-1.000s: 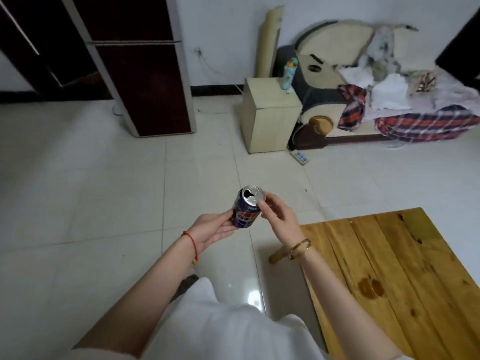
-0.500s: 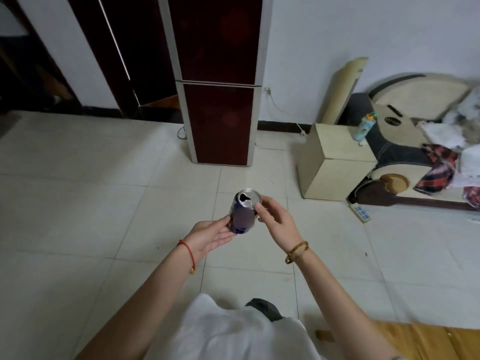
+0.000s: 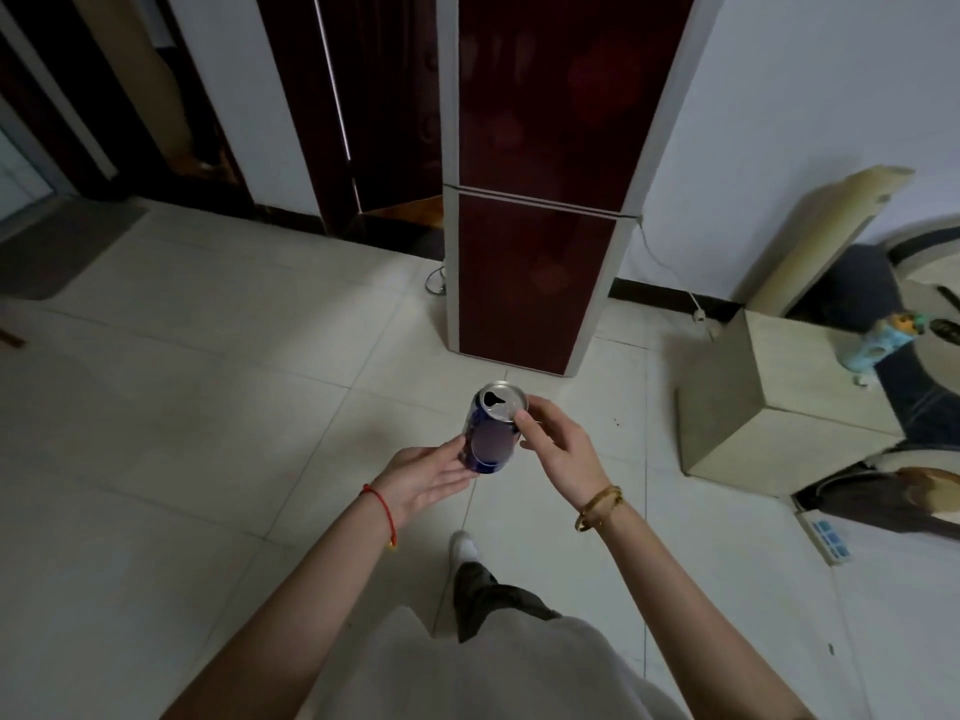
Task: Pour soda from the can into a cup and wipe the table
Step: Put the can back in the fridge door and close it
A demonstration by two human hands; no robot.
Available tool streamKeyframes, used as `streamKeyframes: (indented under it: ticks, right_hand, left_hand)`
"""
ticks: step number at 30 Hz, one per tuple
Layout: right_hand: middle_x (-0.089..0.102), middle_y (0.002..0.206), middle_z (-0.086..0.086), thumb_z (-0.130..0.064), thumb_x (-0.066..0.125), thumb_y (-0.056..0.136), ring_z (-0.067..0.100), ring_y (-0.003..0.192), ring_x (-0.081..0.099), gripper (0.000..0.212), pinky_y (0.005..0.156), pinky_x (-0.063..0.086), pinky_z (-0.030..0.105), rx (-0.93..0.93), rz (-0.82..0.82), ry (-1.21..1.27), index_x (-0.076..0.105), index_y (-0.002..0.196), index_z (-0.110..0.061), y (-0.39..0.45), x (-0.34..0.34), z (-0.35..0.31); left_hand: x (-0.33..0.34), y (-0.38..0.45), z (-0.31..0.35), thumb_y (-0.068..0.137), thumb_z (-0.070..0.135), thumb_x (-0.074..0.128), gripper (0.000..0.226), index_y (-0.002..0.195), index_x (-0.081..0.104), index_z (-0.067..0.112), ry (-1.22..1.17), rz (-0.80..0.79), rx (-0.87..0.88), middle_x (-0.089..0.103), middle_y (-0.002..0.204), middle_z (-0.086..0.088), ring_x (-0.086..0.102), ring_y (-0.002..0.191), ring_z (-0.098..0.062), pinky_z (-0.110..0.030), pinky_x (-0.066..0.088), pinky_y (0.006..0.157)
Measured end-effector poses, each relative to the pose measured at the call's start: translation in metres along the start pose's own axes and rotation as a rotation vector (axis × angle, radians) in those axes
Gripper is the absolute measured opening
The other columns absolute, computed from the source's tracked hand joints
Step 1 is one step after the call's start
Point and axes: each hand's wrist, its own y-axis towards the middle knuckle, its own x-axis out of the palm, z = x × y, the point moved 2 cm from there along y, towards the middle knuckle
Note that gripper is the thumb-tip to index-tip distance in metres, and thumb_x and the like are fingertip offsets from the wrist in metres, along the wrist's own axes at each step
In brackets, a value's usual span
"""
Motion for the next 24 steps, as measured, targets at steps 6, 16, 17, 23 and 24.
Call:
streamKeyframes:
  ticks: [6, 16, 17, 23, 24]
  right_hand:
    - [0.069, 0.109, -0.009, -0.041, 0.055, 0.093, 0.007, 0.099, 0.065, 0.030, 0.093, 0.052, 0.044, -0.032, -0.042, -0.010, 0.063, 0.117, -0.025, 0.131, 0.000, -0.026]
    - [0.068, 0.109, -0.009, -0.063, 0.053, 0.079, 0.011, 0.104, 0.063, 0.054, 0.093, 0.052, 0.045, -0.052, -0.071, -0.019, 0.062, 0.117, -0.027, 0.304, 0.018, -0.055]
    - [0.068, 0.108, -0.009, -0.063, 0.053, 0.079, 0.011, 0.103, 0.064, 0.054, 0.093, 0.052, 0.045, -0.045, -0.067, -0.016, 0.062, 0.117, -0.027, 0.318, 0.021, -0.055]
    - [0.069, 0.109, -0.009, -0.065, 0.055, 0.079, 0.010, 0.105, 0.065, 0.055, 0.094, 0.053, 0.043, 0.007, -0.022, 0.002, 0.062, 0.118, -0.027, 0.399, 0.051, -0.052]
    - [0.069, 0.109, -0.009, -0.065, 0.055, 0.079, 0.010, 0.105, 0.065, 0.054, 0.093, 0.053, 0.043, 0.021, -0.009, 0.010, 0.062, 0.117, -0.028, 0.413, 0.058, -0.053]
  left_hand:
    - [-0.016, 0.078, 0.094, 0.092, 0.032, 0.064, 0.040, 0.116, 0.063, 0.000, -0.020, 0.036, 0.049, 0.072, 0.110, -0.015, 0.072, 0.098, -0.019, -0.024, 0.058, 0.081]
    - [-0.054, 0.189, 0.217, 0.092, 0.032, 0.064, 0.040, 0.117, 0.063, 0.000, -0.044, 0.097, 0.066, 0.072, 0.111, -0.015, 0.073, 0.093, -0.016, -0.023, 0.059, 0.077]
    - [-0.059, 0.200, 0.227, 0.092, 0.033, 0.064, 0.040, 0.116, 0.064, 0.000, -0.033, 0.096, 0.061, 0.072, 0.112, -0.015, 0.073, 0.094, -0.016, -0.022, 0.059, 0.077]
    - [-0.098, 0.274, 0.279, 0.093, 0.032, 0.063, 0.047, 0.124, 0.060, -0.003, 0.002, 0.064, 0.004, 0.071, 0.113, -0.015, 0.072, 0.099, -0.018, -0.023, 0.059, 0.079]
    - [-0.107, 0.285, 0.290, 0.093, 0.033, 0.063, 0.047, 0.124, 0.060, -0.003, 0.013, 0.054, -0.011, 0.071, 0.113, -0.015, 0.072, 0.099, -0.018, -0.024, 0.058, 0.081]
